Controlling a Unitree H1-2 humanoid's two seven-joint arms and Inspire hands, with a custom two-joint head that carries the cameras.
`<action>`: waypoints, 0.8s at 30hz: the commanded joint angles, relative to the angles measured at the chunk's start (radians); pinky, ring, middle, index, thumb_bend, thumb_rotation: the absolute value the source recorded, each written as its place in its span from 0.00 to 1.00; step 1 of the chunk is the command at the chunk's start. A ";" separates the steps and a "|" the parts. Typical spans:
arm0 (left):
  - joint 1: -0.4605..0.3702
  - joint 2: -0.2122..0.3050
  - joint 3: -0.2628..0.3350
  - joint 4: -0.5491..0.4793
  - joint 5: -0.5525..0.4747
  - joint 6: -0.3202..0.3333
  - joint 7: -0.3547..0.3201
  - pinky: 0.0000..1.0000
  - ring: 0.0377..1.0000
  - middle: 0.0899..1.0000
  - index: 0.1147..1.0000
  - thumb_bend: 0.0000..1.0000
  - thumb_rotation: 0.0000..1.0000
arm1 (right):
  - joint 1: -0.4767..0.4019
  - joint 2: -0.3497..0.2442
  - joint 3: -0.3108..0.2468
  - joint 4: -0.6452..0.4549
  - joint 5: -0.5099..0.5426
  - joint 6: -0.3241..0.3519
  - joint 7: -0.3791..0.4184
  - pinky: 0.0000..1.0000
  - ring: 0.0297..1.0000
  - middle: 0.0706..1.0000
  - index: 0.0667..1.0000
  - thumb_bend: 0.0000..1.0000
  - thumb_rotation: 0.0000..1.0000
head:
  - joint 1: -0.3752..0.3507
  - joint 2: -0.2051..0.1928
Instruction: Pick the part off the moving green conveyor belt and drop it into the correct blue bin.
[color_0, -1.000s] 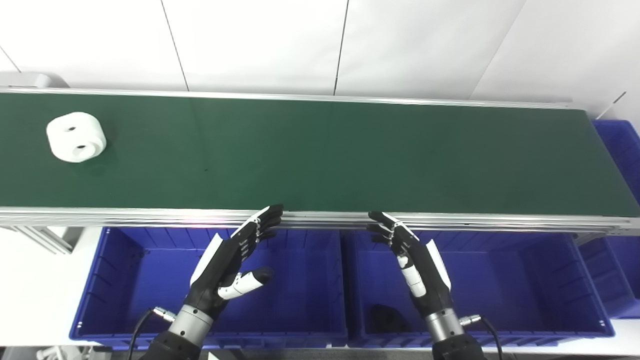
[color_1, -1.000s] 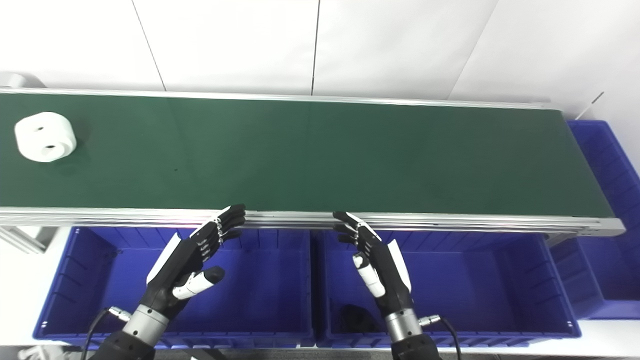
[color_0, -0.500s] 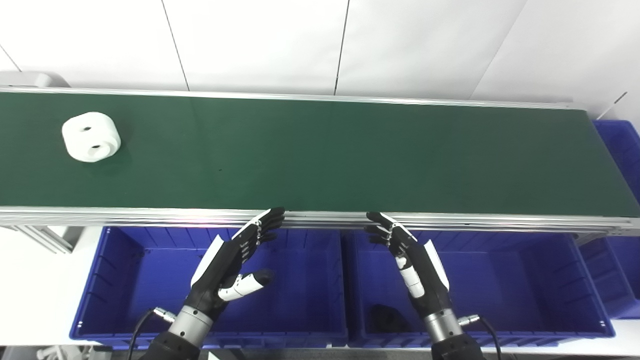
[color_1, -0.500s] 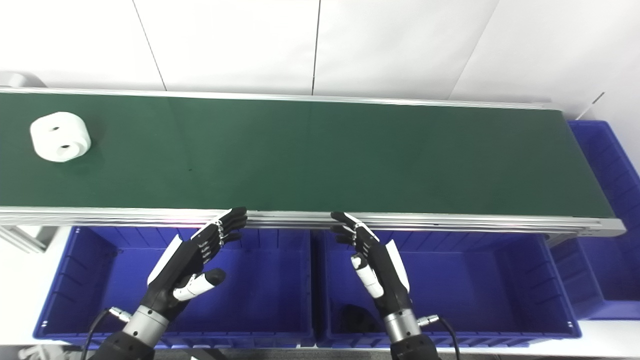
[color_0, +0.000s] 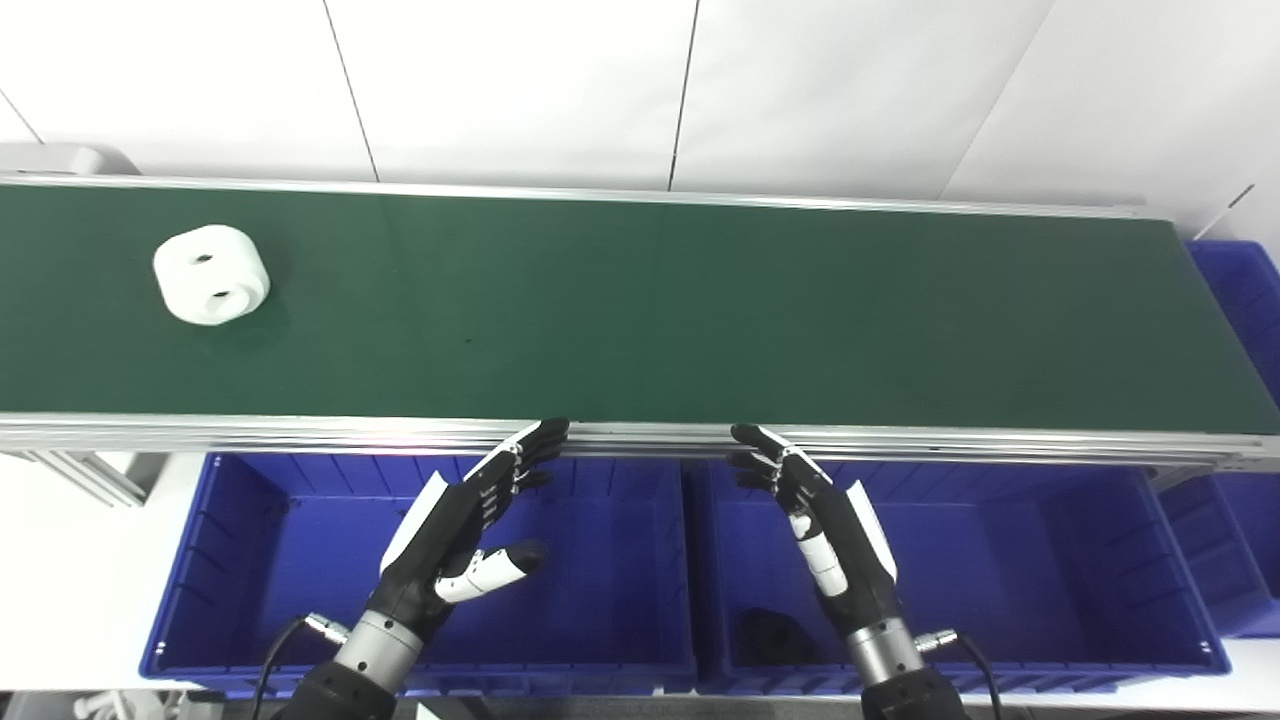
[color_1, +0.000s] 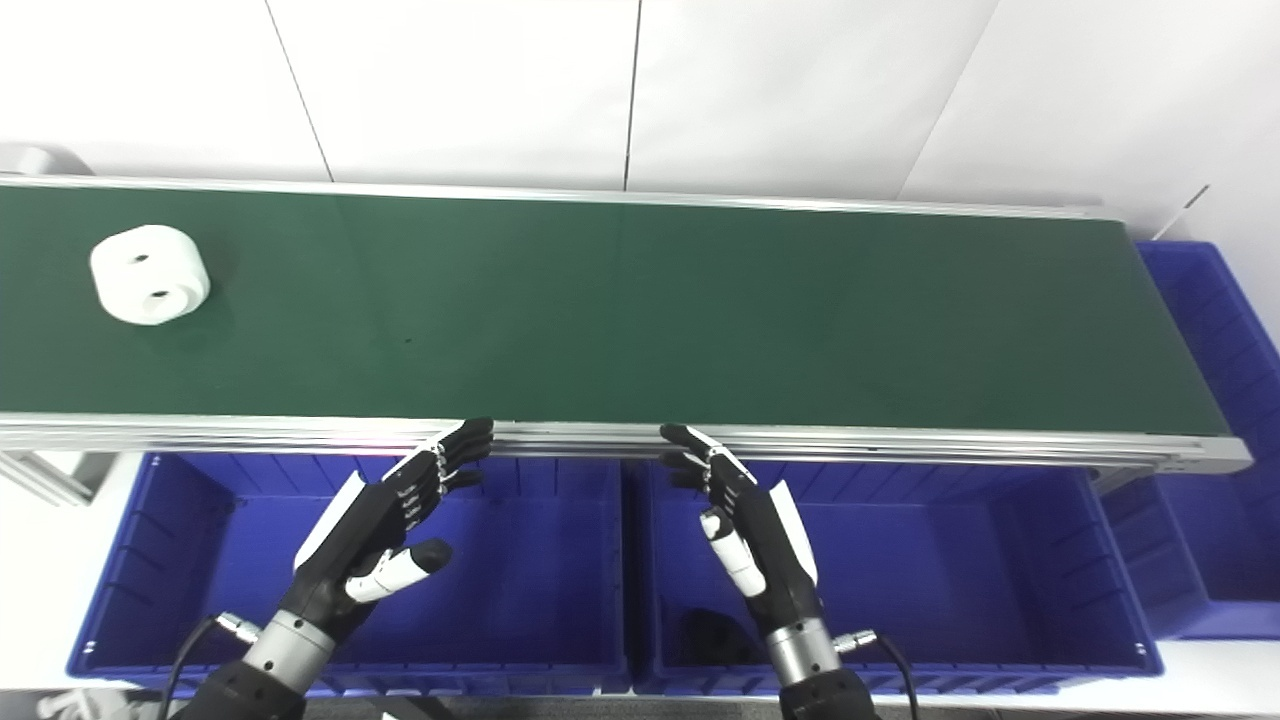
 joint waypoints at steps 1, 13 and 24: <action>-0.014 -0.002 -0.004 -0.015 -0.009 -0.019 -0.005 0.86 0.91 0.91 0.87 0.87 0.75 | -0.006 0.002 0.001 -0.013 0.011 -0.052 0.001 0.77 0.80 0.86 0.82 0.84 1.00 | 0.001 0.000; -0.013 -0.003 -0.005 -0.016 -0.004 -0.023 -0.004 0.85 0.91 0.90 0.87 0.87 0.75 | -0.006 0.000 0.002 -0.011 0.004 -0.056 -0.002 0.76 0.80 0.86 0.81 0.83 1.00 | 0.000 -0.003; -0.010 -0.009 -0.012 0.041 -0.002 -0.086 -0.003 0.86 0.91 0.91 0.86 0.88 0.75 | -0.006 -0.013 0.010 0.035 0.012 -0.067 0.005 0.77 0.81 0.88 0.82 0.84 1.00 | 0.026 -0.111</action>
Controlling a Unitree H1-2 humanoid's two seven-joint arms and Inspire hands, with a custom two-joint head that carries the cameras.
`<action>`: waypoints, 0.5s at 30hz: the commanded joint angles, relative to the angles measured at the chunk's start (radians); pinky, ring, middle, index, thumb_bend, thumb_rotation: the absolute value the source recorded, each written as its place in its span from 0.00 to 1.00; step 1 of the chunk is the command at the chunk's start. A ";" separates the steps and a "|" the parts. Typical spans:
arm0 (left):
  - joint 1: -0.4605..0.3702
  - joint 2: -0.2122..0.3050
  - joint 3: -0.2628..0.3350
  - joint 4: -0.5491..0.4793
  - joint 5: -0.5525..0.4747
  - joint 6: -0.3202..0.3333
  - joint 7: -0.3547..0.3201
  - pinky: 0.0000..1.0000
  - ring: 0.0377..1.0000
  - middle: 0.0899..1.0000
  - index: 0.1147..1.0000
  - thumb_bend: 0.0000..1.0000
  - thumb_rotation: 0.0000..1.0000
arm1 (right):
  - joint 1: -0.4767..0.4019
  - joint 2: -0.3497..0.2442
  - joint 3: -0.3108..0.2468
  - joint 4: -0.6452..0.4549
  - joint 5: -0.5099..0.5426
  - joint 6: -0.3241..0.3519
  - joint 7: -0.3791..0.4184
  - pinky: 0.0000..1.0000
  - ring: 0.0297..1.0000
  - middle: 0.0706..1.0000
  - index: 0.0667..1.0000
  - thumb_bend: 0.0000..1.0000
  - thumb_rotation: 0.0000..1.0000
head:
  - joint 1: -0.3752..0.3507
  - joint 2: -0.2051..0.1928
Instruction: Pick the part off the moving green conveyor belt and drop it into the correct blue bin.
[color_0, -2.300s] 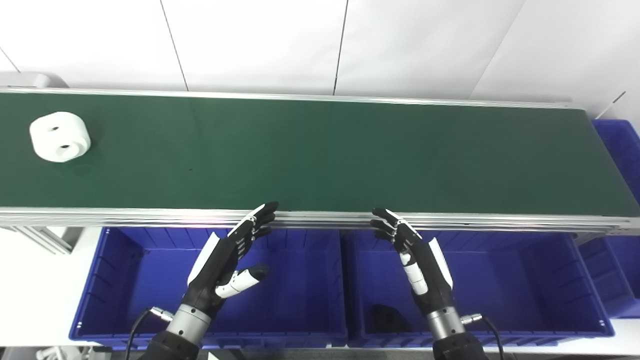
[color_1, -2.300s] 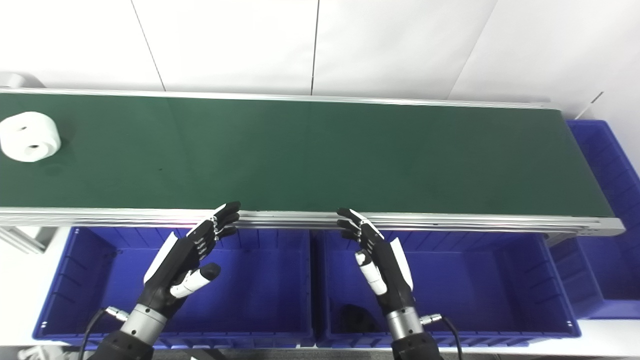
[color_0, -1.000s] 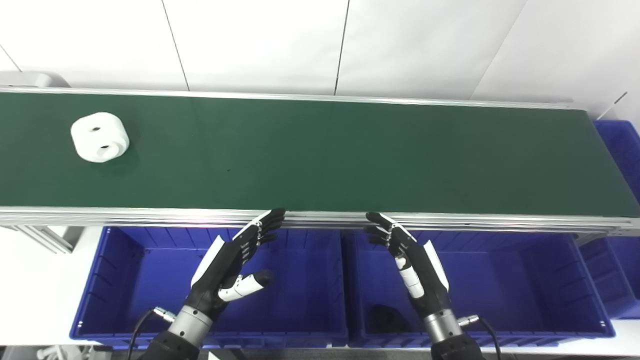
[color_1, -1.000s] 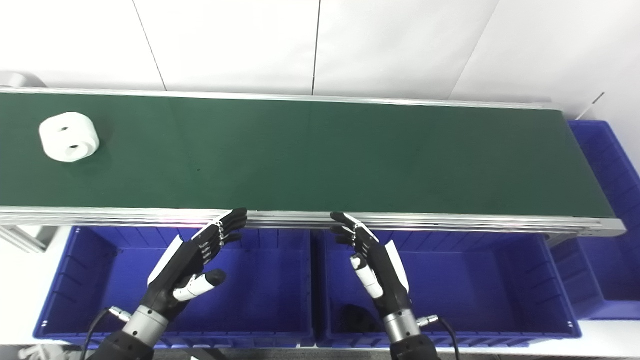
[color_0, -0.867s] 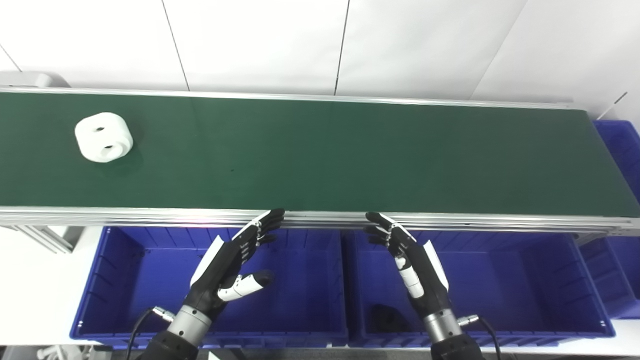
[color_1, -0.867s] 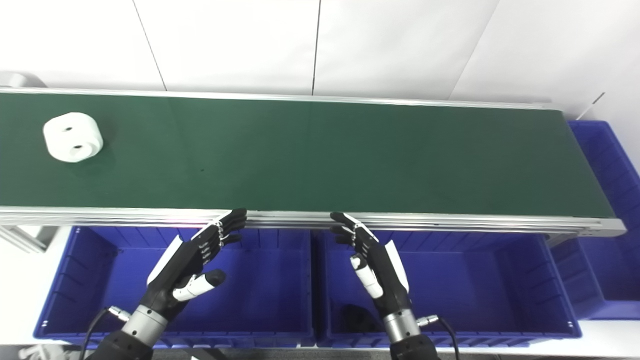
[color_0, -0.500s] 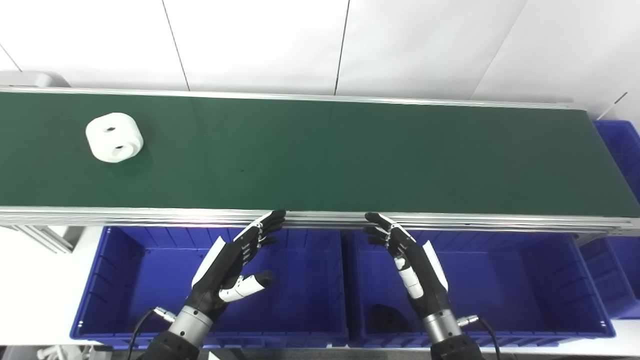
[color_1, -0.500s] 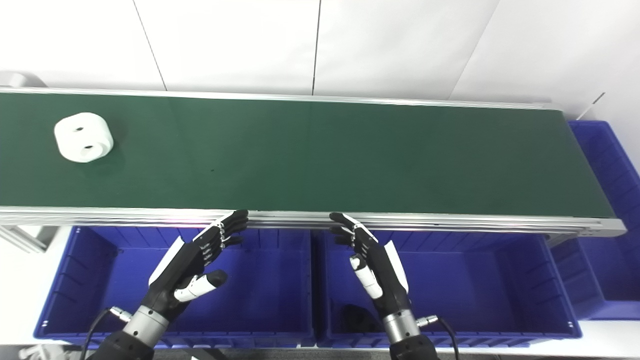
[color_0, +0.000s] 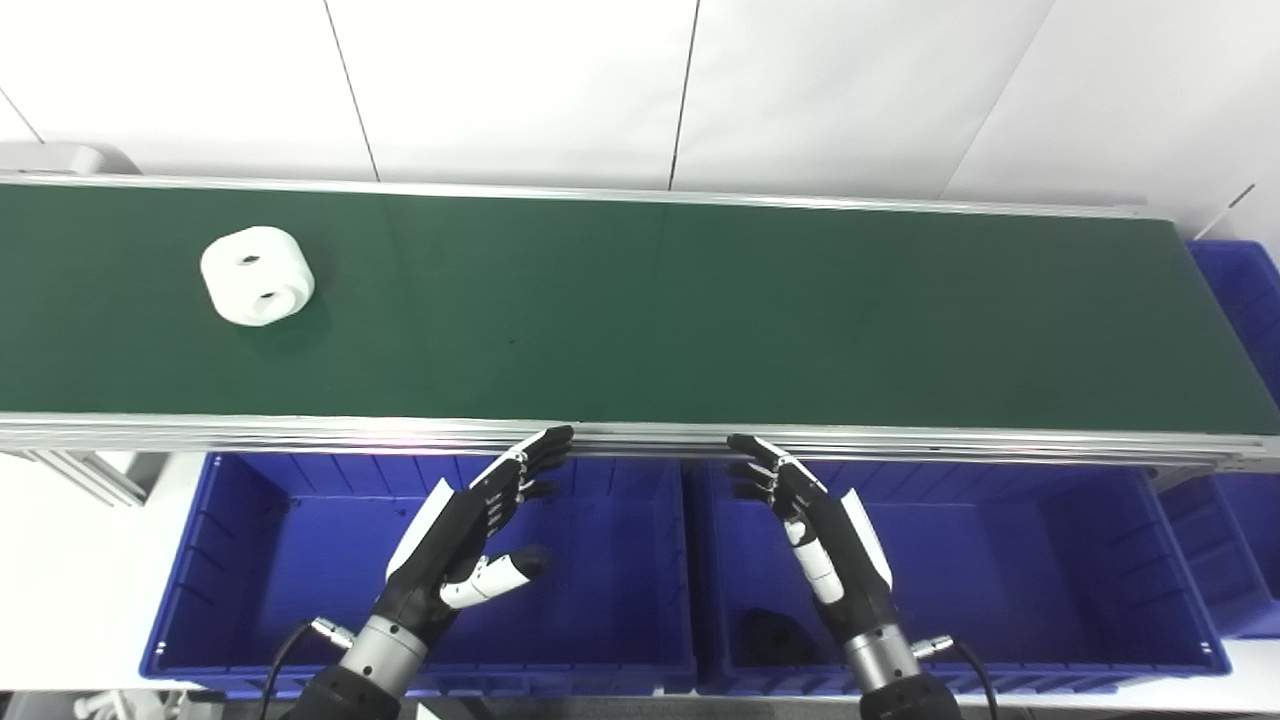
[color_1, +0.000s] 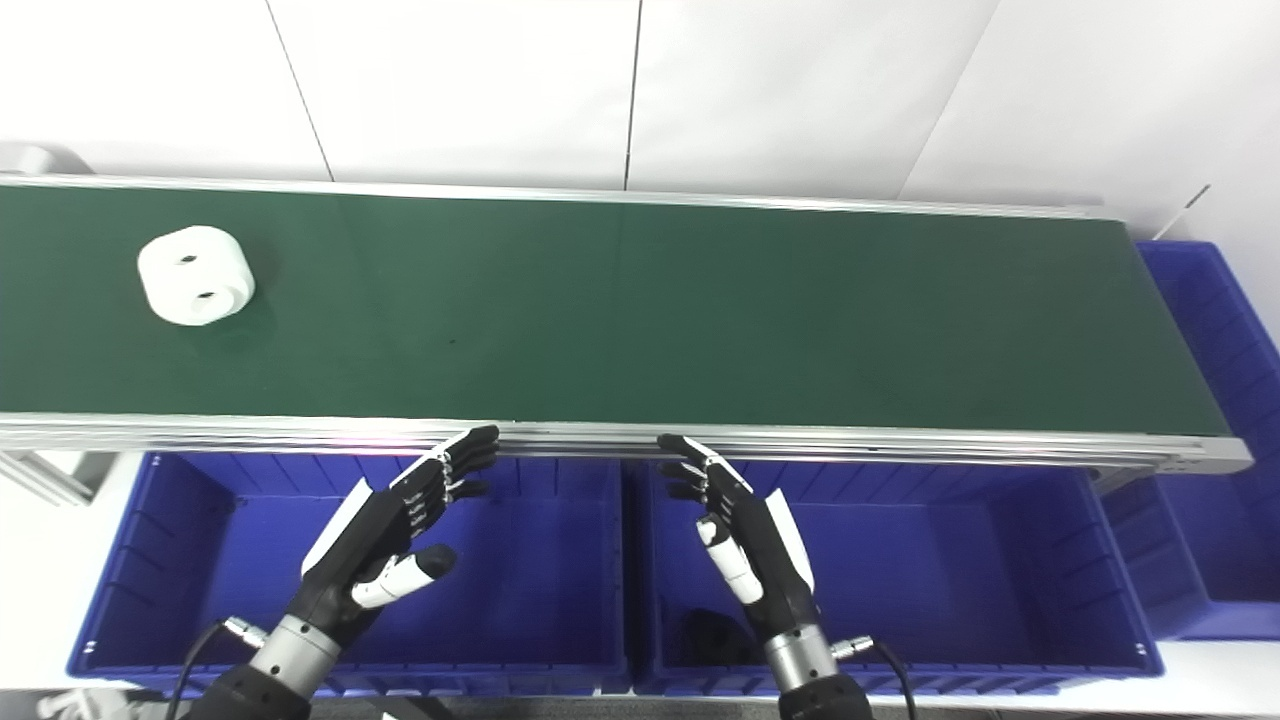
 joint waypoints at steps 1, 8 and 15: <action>-0.008 -0.009 -0.007 -0.008 -0.003 -0.053 0.001 0.86 0.91 0.91 0.86 0.88 0.75 | -0.004 -0.005 0.002 -0.001 0.017 -0.064 0.006 0.77 0.81 0.88 0.82 0.83 1.00 | 0.000 -0.001; -0.011 -0.014 -0.016 0.042 0.013 -0.102 0.008 0.83 0.90 0.91 0.86 0.87 0.74 | -0.006 -0.011 -0.001 0.039 0.027 -0.064 0.014 0.76 0.80 0.87 0.81 0.82 1.00 | 0.039 -0.069; -0.020 -0.028 -0.026 0.087 0.031 -0.123 0.018 0.83 0.90 0.92 0.86 0.88 0.72 | -0.019 -0.018 -0.014 0.081 0.049 -0.064 0.040 0.76 0.81 0.87 0.81 0.80 1.00 | 0.083 -0.117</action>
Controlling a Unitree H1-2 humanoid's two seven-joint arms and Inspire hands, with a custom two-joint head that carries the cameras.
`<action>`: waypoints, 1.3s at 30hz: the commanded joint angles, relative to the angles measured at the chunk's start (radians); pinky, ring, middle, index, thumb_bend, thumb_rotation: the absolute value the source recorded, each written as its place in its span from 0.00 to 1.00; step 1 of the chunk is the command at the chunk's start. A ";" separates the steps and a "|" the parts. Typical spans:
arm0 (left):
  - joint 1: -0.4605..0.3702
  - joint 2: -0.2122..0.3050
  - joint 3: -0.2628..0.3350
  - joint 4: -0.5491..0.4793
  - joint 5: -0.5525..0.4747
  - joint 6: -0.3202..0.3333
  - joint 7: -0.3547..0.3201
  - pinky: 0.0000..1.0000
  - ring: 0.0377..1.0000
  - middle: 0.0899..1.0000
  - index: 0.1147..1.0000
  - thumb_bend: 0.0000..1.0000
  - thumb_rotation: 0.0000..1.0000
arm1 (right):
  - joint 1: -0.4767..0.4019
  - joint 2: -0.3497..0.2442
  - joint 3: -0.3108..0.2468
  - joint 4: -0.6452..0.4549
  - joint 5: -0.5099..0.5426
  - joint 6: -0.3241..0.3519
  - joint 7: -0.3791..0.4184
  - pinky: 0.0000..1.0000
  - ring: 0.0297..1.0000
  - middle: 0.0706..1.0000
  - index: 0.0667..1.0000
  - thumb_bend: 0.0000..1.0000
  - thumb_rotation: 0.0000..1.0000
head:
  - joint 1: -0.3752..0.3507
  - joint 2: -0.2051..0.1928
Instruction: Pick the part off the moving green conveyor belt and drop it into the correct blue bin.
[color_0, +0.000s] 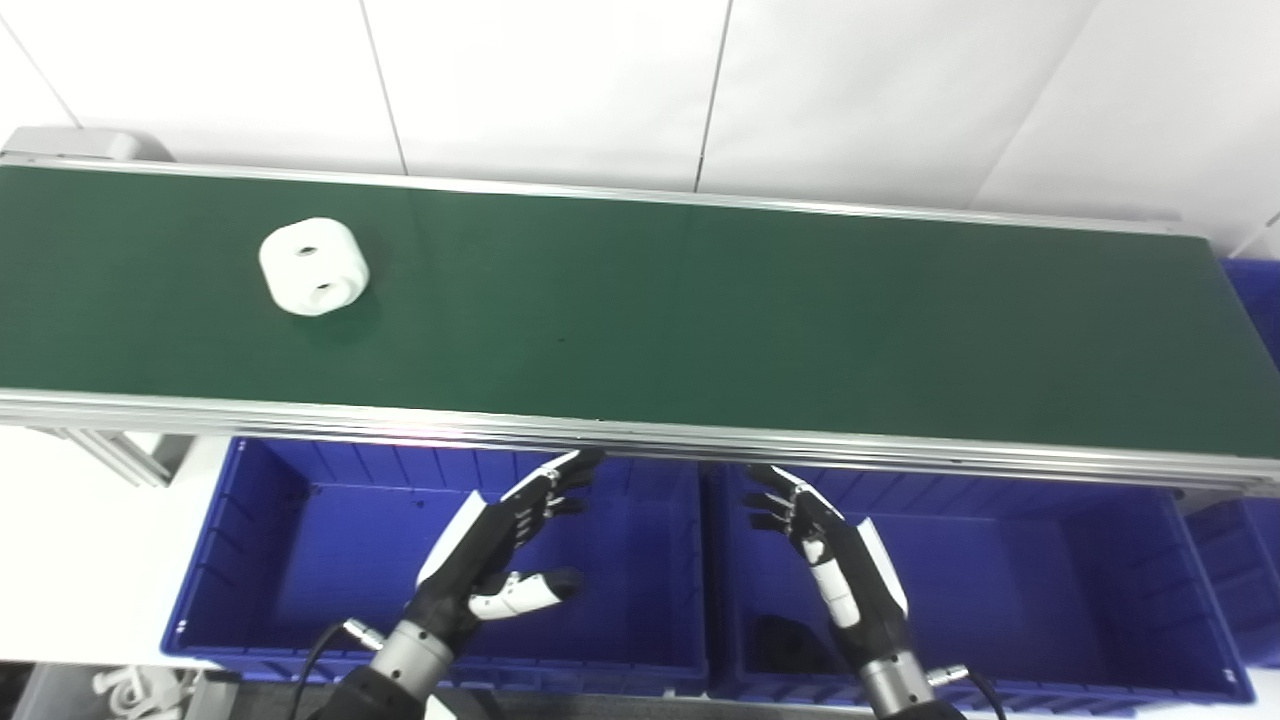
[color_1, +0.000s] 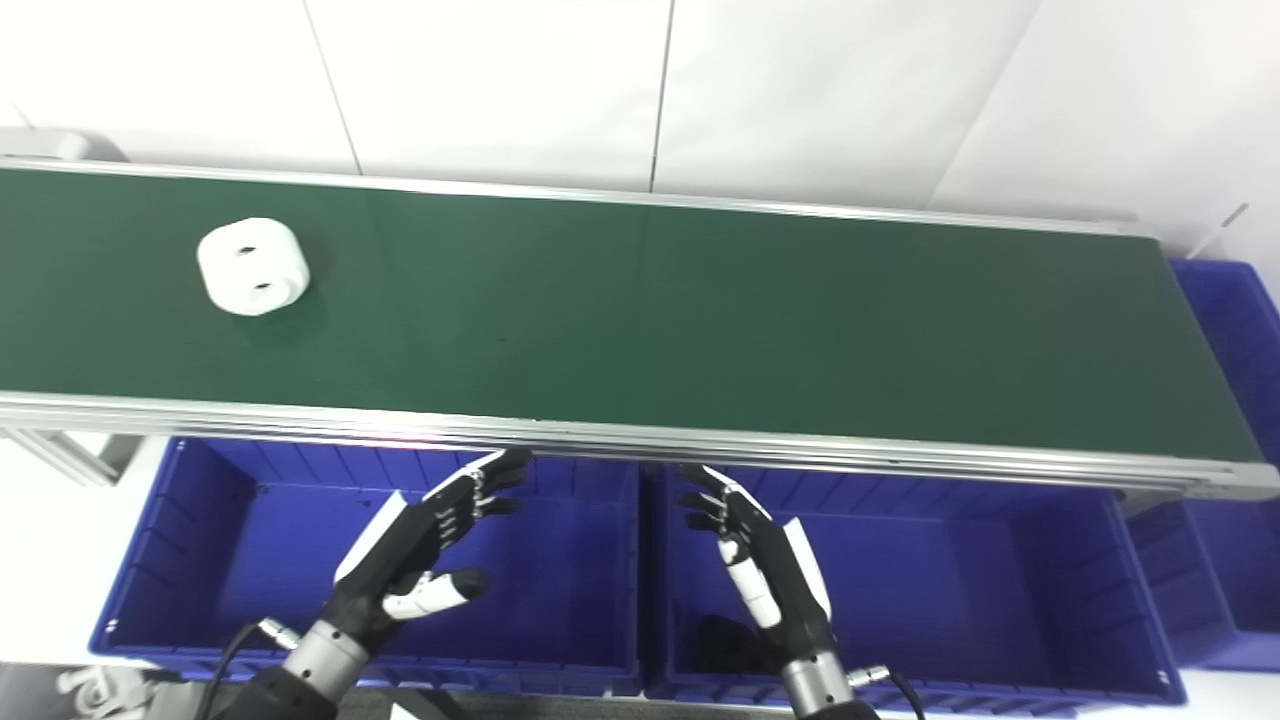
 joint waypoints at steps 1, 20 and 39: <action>-0.019 -0.009 -0.004 0.004 0.008 -0.045 0.008 0.83 0.90 0.91 0.85 0.88 0.72 | -0.016 -0.010 -0.009 -0.006 0.015 -0.061 0.014 0.76 0.81 0.87 0.81 0.80 1.00 | 0.005 -0.002; -0.033 -0.024 -0.008 0.059 0.021 -0.084 0.022 0.82 0.88 0.89 0.84 0.88 0.67 | -0.033 -0.001 -0.049 0.048 0.034 -0.061 0.068 0.76 0.80 0.86 0.80 0.79 1.00 | 0.033 -0.060; -0.048 -0.032 -0.011 0.094 0.028 -0.095 0.030 0.82 0.89 0.89 0.83 0.92 0.65 | -0.040 -0.001 -0.062 0.065 0.030 -0.061 0.084 0.77 0.81 0.87 0.80 0.79 1.00 | 0.048 -0.075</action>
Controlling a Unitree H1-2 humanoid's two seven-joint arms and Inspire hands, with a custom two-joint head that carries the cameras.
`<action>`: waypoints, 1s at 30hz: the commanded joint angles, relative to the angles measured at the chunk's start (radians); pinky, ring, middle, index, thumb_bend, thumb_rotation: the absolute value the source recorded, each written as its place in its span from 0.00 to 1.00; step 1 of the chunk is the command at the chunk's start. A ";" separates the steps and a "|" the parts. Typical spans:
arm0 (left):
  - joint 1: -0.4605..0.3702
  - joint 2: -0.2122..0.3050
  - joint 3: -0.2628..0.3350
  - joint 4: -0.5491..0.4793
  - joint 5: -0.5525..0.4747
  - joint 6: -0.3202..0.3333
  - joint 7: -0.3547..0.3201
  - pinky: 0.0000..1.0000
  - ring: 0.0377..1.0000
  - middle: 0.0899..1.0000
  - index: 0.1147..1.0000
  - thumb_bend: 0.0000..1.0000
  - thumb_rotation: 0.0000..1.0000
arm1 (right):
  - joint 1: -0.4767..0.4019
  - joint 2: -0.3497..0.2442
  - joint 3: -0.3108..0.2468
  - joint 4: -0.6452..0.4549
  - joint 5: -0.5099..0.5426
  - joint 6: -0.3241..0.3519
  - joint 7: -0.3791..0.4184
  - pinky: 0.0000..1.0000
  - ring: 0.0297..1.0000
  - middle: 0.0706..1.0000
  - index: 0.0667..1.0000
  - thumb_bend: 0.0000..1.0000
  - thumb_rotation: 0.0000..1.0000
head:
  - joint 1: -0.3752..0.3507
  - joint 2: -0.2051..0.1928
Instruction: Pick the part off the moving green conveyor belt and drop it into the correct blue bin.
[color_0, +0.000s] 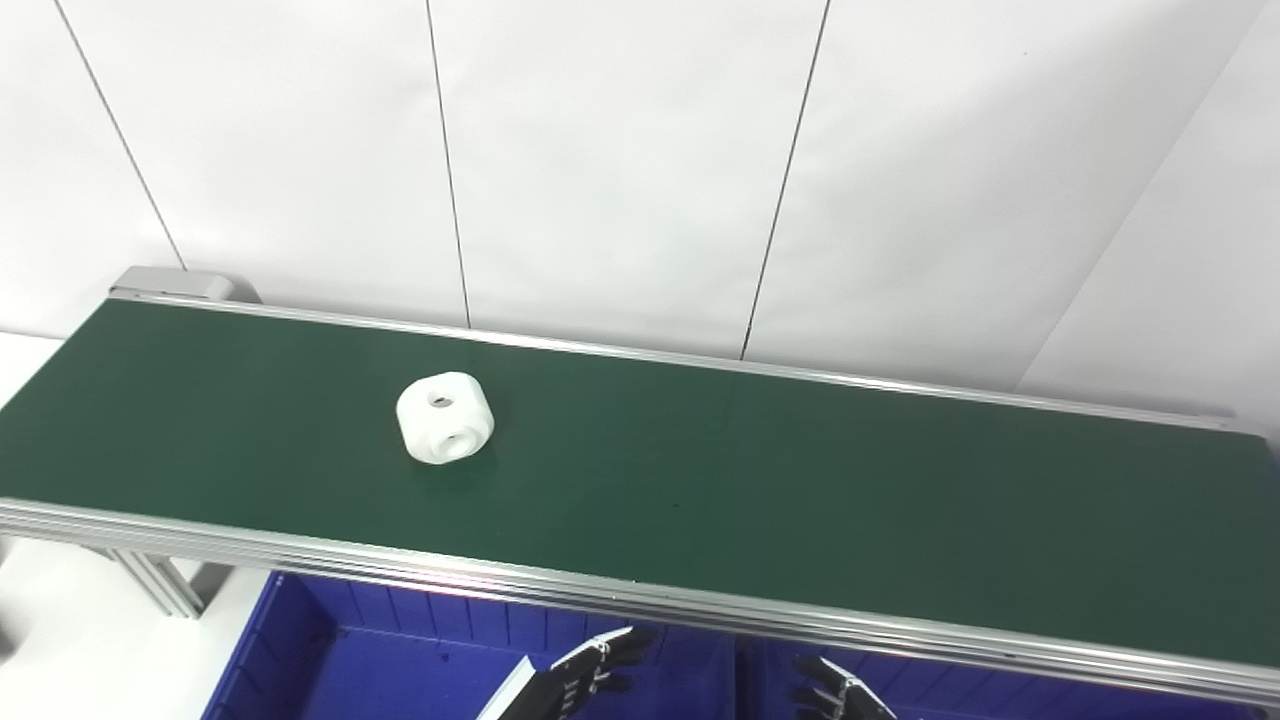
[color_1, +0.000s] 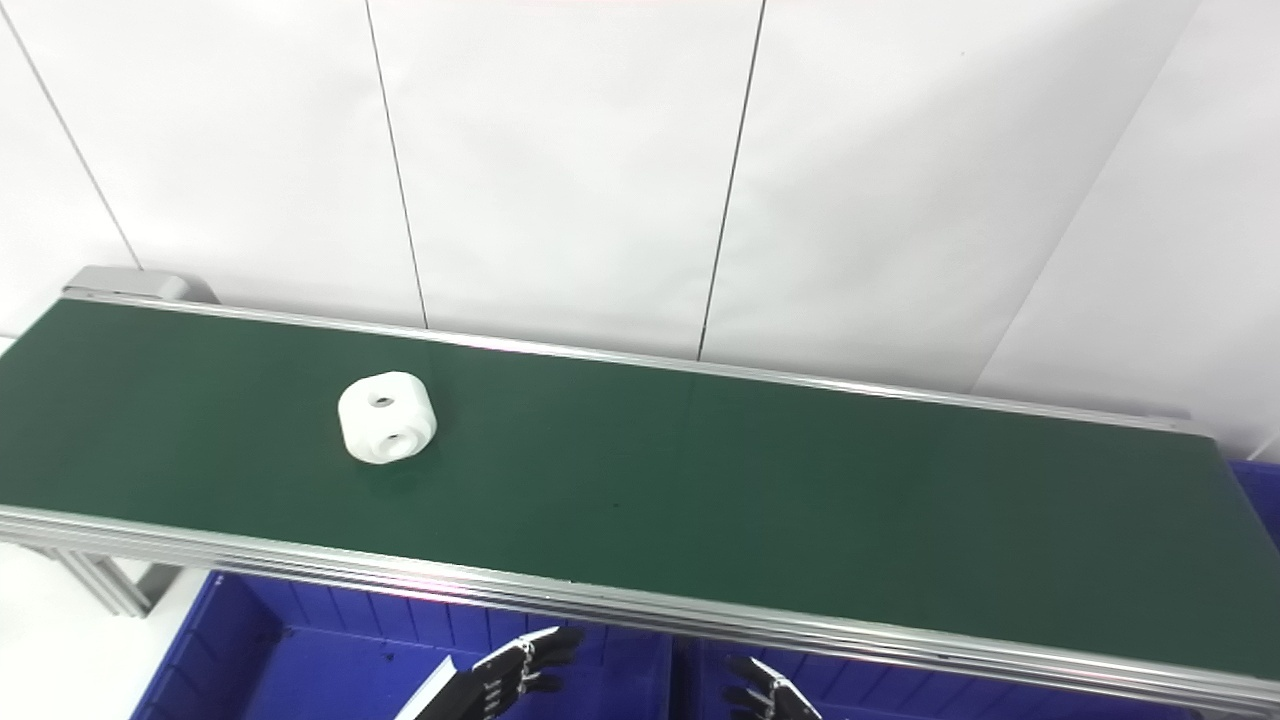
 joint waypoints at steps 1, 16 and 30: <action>-0.017 -0.009 -0.001 -0.024 0.007 -0.026 0.009 0.82 0.88 0.89 0.83 0.92 0.65 | -0.012 -0.003 -0.003 -0.010 0.002 -0.060 0.010 0.77 0.81 0.87 0.80 0.79 1.00 | 0.003 0.000; -0.019 0.024 -0.045 -0.393 -0.082 0.021 -0.065 0.74 0.83 0.84 0.79 0.97 0.61 | -0.025 0.009 0.008 0.007 0.002 -0.060 0.026 0.75 0.80 0.87 0.80 0.77 1.00 | 0.015 0.000; -0.346 0.061 0.111 -0.481 0.269 0.115 0.006 0.79 0.87 0.86 0.83 0.91 0.59 | -0.055 0.009 0.036 0.036 -0.029 -0.060 -0.010 0.76 0.82 0.87 0.80 0.80 1.00 | 0.012 -0.012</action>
